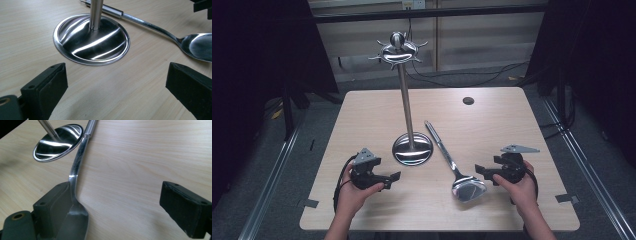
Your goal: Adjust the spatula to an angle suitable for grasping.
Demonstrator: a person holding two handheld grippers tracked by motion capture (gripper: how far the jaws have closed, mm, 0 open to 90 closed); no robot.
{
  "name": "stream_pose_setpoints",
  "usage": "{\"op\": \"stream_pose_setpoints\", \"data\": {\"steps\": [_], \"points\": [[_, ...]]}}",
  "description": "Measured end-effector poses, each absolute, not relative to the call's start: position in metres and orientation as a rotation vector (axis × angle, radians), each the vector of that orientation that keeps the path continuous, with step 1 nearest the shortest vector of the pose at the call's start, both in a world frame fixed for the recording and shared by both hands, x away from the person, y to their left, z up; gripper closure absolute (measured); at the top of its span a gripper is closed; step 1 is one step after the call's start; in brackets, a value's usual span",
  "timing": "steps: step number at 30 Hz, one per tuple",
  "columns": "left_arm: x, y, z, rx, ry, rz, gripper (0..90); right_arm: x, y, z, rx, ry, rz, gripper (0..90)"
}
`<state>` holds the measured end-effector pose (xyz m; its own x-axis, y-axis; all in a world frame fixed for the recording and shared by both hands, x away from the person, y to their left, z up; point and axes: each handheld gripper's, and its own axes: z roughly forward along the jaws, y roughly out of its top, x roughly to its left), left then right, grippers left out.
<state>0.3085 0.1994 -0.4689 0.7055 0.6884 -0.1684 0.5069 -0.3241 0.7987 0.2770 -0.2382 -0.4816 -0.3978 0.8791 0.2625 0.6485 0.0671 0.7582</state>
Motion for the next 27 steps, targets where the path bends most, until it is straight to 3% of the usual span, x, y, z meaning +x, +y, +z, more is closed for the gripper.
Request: {"op": "stream_pose_setpoints", "data": {"steps": [14, 16, 17, 18, 20, 24, 27], "points": [[0.31, 0.202, -0.468, 1.978, 0.917, 0.243, 3.8, 0.309, -0.19, -0.457, 1.395, 2.206, 1.186, 21.1], [0.31, 0.201, -0.468, 1.976, 0.918, 0.239, 3.8, 0.313, -0.184, -0.458, 1.379, 2.219, 1.183, 31.9], [0.31, 0.2, -0.468, 1.987, 0.919, 0.245, 3.8, 0.317, -0.18, -0.459, 1.371, 2.235, 1.18, 42.7], [0.31, 0.2, -0.468, 1.986, 0.91, 0.242, 3.8, 0.317, -0.18, -0.459, 1.371, 2.235, 1.18, 42.7], [0.31, 0.199, -0.468, 1.985, 0.91, 0.24, 3.8, 0.32, -0.175, -0.461, 1.329, 2.268, 1.168, 60.8], [0.31, 0.198, -0.469, 2.001, 0.909, 0.241, 3.9, 0.332, -0.157, -0.465, 1.256, 2.359, 1.14, 83.5], [0.31, 0.197, -0.47, 2.005, 0.903, 0.239, 3.9, 0.339, -0.143, -0.468, 1.219, 2.413, 1.122, 88.0]]}}
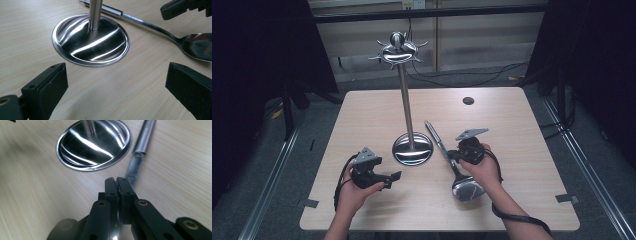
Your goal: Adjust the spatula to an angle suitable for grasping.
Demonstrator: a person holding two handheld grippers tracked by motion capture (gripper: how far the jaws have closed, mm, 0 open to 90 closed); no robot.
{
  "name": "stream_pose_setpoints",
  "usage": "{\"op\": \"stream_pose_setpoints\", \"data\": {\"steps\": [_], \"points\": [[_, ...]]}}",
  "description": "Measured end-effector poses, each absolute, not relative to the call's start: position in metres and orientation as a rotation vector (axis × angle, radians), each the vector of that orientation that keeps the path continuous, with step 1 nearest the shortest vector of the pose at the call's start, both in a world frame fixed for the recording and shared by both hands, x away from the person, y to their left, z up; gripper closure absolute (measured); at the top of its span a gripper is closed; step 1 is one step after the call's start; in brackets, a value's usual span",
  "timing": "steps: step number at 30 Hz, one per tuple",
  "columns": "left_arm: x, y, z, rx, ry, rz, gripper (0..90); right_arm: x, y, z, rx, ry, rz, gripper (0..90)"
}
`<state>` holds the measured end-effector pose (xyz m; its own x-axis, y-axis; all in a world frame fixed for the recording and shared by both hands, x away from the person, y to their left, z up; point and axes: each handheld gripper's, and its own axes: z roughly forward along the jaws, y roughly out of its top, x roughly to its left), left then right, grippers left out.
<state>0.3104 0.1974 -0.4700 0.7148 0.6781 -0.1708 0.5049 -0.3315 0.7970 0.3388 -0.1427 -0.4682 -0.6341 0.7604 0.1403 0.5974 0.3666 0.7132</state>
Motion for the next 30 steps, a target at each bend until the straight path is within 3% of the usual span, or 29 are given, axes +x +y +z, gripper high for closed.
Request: {"op": "stream_pose_setpoints", "data": {"steps": [12, 30], "points": [[0.311, 0.2, -0.468, 1.992, 0.906, 0.245, 4.0, 0.358, -0.113, -0.484, 1.206, 2.511, 0.958, 87.9], [0.311, 0.199, -0.468, 1.991, 0.905, 0.244, 4.0, 0.362, -0.127, -0.489, 1.325, 2.46, 0.942, 87.5]]}}
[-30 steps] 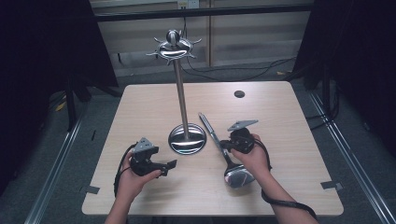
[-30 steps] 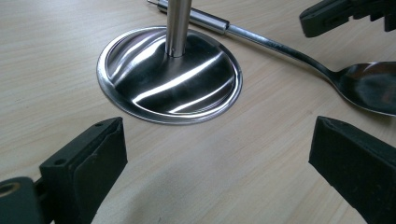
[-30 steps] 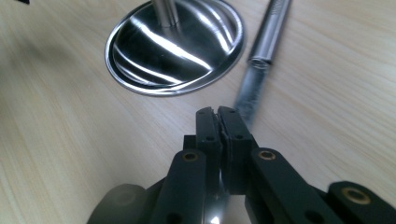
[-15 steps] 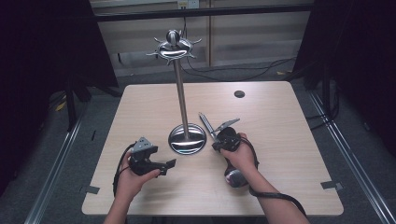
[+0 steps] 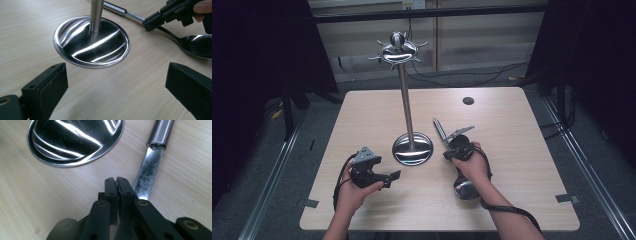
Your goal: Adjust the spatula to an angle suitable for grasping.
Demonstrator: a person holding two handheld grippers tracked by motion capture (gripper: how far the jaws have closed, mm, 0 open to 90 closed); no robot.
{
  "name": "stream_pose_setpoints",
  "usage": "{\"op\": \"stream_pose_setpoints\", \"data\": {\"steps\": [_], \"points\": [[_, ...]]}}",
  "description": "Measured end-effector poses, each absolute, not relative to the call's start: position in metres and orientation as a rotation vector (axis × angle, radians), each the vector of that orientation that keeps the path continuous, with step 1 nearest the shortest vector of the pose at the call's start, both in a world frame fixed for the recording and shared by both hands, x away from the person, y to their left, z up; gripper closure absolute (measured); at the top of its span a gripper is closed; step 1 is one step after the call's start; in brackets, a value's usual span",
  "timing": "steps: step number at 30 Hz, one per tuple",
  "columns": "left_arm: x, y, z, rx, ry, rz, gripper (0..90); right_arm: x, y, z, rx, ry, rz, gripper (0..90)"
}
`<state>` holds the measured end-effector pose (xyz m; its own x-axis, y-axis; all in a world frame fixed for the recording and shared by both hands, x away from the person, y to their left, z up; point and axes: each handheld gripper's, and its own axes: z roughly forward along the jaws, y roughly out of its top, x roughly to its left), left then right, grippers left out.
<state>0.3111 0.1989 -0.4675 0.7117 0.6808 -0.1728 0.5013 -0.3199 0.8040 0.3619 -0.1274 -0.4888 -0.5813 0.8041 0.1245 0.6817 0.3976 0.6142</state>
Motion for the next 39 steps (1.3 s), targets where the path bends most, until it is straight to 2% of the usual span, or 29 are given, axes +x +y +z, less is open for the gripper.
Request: {"op": "stream_pose_setpoints", "data": {"steps": [12, 16, 18, 24, 32, 39], "points": [[0.311, 0.199, -0.468, 1.998, 0.902, 0.246, 4.1, 0.363, -0.138, -0.489, 1.374, 2.42, 0.973, 85.8], [0.312, 0.199, -0.468, 2.002, 0.899, 0.251, 4.1, 0.36, -0.138, -0.482, 1.382, 2.394, 1.001, 76.5], [0.312, 0.199, -0.468, 2.001, 0.901, 0.253, 4.1, 0.358, -0.14, -0.476, 1.414, 2.357, 0.979, 67.3], [0.311, 0.198, -0.468, 1.996, 0.902, 0.247, 4.1, 0.359, -0.147, -0.471, 1.511, 2.312, 0.908, 55.9], [0.311, 0.198, -0.467, 1.995, 0.895, 0.251, 4.1, 0.364, -0.143, -0.478, 1.602, 2.3, 0.781, 52.8], [0.312, 0.2, -0.467, 2.004, 0.903, 0.256, 4.1, 0.367, -0.132, -0.485, 1.577, 2.306, 0.642, 58.2]]}}
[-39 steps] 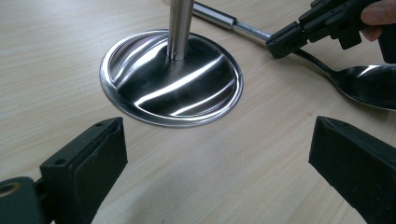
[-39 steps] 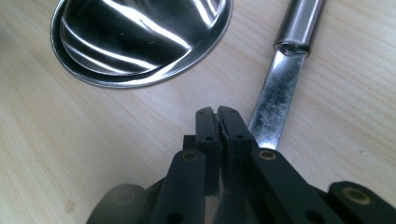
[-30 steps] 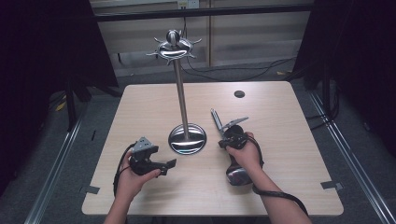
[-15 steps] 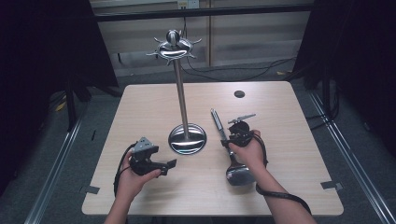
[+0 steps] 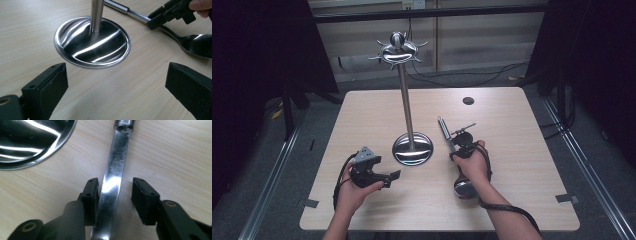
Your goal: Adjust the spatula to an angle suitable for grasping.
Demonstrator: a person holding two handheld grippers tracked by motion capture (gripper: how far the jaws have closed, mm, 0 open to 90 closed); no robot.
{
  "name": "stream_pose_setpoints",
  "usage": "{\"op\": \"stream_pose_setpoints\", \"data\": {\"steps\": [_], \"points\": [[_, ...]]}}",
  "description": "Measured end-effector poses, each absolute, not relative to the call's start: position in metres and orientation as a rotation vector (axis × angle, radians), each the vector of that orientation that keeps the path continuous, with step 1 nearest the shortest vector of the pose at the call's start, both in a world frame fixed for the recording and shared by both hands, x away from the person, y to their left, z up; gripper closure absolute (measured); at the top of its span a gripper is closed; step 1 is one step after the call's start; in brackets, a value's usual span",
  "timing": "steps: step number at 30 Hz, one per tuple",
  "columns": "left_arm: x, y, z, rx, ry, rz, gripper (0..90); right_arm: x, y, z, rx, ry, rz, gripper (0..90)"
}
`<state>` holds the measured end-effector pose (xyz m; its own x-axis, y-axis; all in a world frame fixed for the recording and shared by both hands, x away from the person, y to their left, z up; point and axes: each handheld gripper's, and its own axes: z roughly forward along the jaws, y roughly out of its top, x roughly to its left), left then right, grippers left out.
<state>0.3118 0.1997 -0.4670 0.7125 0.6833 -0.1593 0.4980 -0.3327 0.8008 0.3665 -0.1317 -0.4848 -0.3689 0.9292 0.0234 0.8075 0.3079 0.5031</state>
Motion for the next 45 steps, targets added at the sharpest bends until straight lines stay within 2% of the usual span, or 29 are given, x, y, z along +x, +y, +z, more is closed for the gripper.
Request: {"op": "stream_pose_setpoints", "data": {"steps": [4, 14, 28, 45], "points": [[0.311, 0.2, -0.467, 1.999, 0.901, 0.261, 4.3, 0.366, -0.125, -0.483, 1.587, 2.309, 0.611, 69.3], [0.311, 0.198, -0.467, 2.005, 0.895, 0.259, 4.3, 0.366, -0.125, -0.482, 1.634, 2.284, 0.605, 75.2], [0.312, 0.199, -0.466, 1.994, 0.896, 0.26, 4.3, 0.362, -0.133, -0.482, 1.589, 2.318, 0.699, 76.0], [0.312, 0.197, -0.468, 2.001, 0.901, 0.264, 4.1, 0.346, -0.165, -0.456, 1.531, 2.177, 1.055, 76.0]]}}
